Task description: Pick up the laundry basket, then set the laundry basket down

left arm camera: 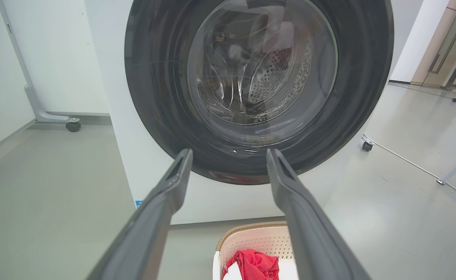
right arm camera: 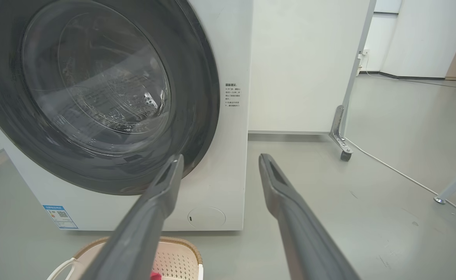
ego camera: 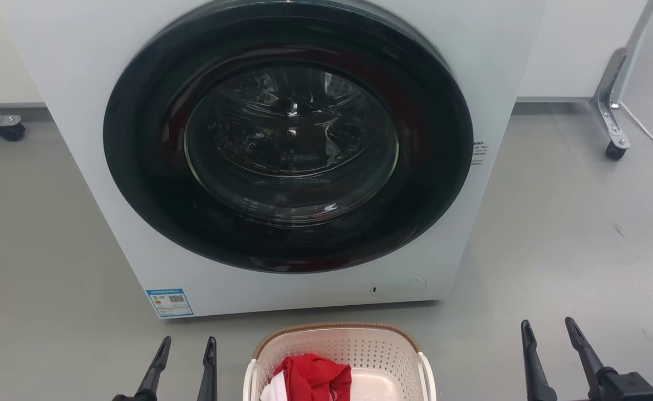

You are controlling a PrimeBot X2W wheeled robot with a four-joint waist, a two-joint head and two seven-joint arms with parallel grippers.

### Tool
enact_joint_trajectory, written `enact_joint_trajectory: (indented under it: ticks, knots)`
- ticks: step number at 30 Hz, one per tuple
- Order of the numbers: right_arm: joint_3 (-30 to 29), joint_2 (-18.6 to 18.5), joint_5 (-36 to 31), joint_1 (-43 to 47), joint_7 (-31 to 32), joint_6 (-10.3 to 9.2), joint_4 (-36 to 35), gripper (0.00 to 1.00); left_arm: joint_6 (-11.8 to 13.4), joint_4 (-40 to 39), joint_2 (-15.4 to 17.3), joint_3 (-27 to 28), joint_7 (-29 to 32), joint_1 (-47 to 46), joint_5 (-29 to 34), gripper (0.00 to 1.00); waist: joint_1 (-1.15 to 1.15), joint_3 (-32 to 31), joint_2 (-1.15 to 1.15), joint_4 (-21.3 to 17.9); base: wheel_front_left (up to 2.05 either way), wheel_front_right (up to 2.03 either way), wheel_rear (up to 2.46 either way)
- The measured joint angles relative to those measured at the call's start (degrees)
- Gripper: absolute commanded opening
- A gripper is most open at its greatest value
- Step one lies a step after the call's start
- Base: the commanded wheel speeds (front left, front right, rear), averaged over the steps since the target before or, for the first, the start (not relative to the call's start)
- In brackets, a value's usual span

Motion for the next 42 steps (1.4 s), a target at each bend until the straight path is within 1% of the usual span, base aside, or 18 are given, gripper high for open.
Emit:
enact_joint_trajectory:
  ticks: [6, 7, 13, 18, 42]
  knots:
    - [-0.5, 0.0, -0.6, 0.5, 0.1, 0.00, -0.4, 1.00, 0.0, -0.4, -0.2, 0.5, 0.7, 0.1, 0.4, 1.00, 0.00, 0.2, 0.00, 0.1, 0.00, 0.00, 0.00]
    - [-0.5, 0.0, -0.8, 0.6, 0.2, 0.00, -0.5, 0.00, 0.0, -0.5, -0.3, 0.5, 0.8, 0.1, 0.4, 0.00, 0.00, 0.2, 0.00, 0.1, 0.00, 0.00, 0.00]
    - [0.0, 1.1, -0.7, 2.0, 0.3, 0.12, 2.2, 0.00, -0.1, 2.2, -0.7, 0.2, 1.1, 1.1, 0.0, 0.00, 0.00, 0.2, 0.00, 0.1, 0.00, 0.00, 0.00]
    - [-1.1, 1.4, 1.6, 1.9, 1.2, 0.63, 2.6, 0.00, -0.6, 2.6, -1.1, 1.3, 1.9, 1.0, -2.1, 0.00, 0.00, 0.3, 0.00, 0.1, 0.00, 0.00, 0.00]
    - [-6.5, 3.5, 22.2, -0.6, 6.9, 4.15, 5.0, 0.00, -4.1, 5.3, -2.9, 6.8, 6.6, -1.5, -20.7, 0.00, 0.00, 0.7, 0.00, 0.0, 0.00, 0.00, 0.00]
